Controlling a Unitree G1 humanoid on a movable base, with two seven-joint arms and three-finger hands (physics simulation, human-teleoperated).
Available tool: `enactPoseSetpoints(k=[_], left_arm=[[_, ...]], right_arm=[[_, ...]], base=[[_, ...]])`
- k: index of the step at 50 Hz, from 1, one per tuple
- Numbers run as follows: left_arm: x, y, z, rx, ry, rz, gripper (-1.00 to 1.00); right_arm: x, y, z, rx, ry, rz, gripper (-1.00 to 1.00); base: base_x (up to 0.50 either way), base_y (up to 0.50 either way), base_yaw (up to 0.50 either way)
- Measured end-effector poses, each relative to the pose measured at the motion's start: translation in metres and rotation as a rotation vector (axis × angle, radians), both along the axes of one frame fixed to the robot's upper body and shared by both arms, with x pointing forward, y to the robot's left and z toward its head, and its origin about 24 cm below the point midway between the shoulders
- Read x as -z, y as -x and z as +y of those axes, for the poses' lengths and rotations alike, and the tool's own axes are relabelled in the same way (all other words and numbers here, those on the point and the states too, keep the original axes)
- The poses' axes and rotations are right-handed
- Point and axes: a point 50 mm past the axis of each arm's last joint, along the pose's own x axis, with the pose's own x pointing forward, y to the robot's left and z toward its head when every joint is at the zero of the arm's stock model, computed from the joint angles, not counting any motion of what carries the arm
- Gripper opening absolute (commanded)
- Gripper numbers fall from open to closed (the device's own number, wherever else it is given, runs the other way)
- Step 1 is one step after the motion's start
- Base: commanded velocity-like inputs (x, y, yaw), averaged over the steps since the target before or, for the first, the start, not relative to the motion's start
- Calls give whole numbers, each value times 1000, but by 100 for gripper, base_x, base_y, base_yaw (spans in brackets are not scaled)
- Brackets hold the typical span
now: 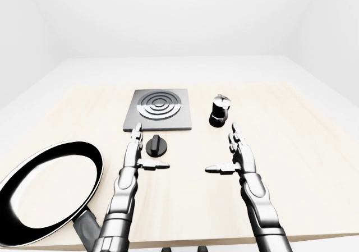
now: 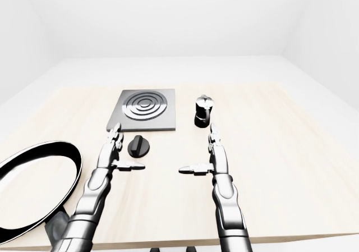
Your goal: Turn on the stove.
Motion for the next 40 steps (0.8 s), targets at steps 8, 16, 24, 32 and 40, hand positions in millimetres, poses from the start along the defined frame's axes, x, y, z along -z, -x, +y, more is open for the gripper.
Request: enactPoseSetpoints(k=[8, 16, 24, 32, 40], left_arm=[[7, -1, -3, 18, -14, 36, 100], [11, 0, -4, 27, -20, 50, 100], [11, 1, -4, 32, -23, 52, 100], [12, 4, -6, 38, -26, 51, 100], [13, 7, -8, 48, -30, 51, 100]], right_arm=[[1, -1, 0, -1, -1, 2, 100], [1, -1, 0, -1, -1, 3, 100], [2, -1, 0, -2, -1, 3, 100], [3, -1, 0, -2, -1, 4, 100], [2, -1, 0, -3, -1, 5, 100]], base=[[0, 0, 0], [0, 0, 0], [0, 0, 0], [0, 0, 0], [0, 0, 0]])
